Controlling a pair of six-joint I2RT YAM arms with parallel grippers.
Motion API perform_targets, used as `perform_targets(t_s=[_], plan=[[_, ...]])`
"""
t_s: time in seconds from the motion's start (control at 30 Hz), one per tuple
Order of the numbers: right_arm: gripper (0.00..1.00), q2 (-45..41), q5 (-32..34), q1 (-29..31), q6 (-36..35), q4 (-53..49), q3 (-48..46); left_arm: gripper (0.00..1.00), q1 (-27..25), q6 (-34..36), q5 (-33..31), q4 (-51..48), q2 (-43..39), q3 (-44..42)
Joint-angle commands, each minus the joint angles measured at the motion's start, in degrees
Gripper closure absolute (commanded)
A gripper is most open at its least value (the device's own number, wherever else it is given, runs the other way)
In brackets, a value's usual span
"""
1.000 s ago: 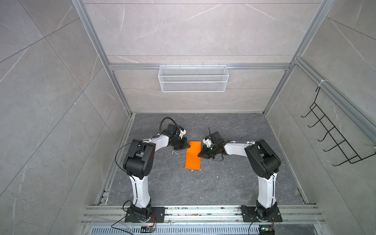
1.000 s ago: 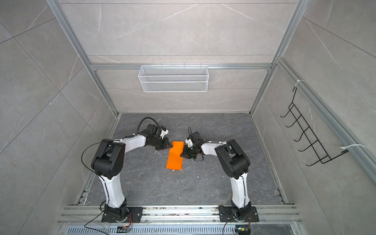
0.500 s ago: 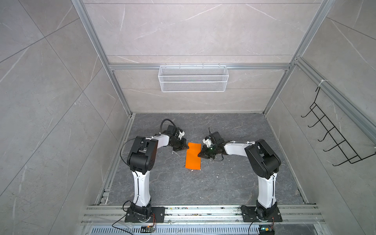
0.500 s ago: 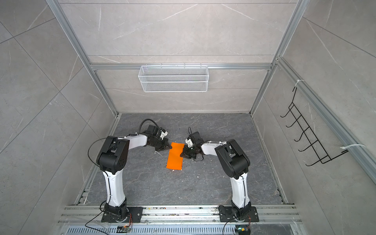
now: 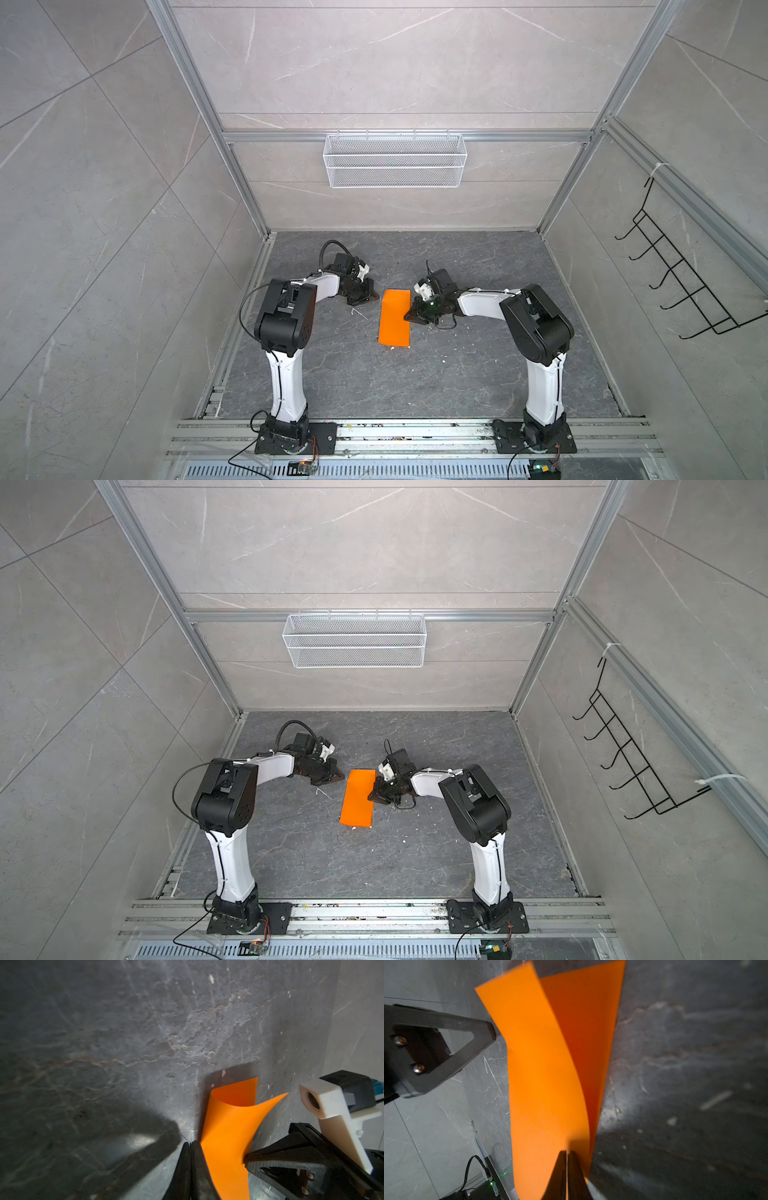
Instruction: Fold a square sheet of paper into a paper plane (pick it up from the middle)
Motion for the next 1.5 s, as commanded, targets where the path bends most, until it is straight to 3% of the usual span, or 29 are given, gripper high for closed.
perform_targets(t_s=[0.0, 0.3, 1.1, 1.3, 1.47], plan=[[0.90, 4.61, 9.75, -0.14, -0.33, -8.31, -3.35, 0.95, -1.74, -0.77, 1.42, 0.86, -3.32, 0.19], [0.90, 4.61, 9.77, -0.14, -0.31, -8.16, -3.51, 0.96, -1.75, -3.44, 1.17, 2.61, 2.12, 3.41], [0.90, 4.02, 10.03, -0.21, -0.33, -7.39, -4.63, 0.94, 0.68, -6.69, -8.84, -2.19, 9.06, 11.00], [0.90, 3.67, 10.06, -0.14, -1.61, -8.00, -3.33, 0.82, 1.60, -9.25, -8.52, -3.32, 2.69, 10.03], [0.89, 2.29, 8.53, -0.16, -3.81, -7.46, -1.07, 0.66, 1.52, -14.93, -8.96, -1.17, -7.84, -0.15]])
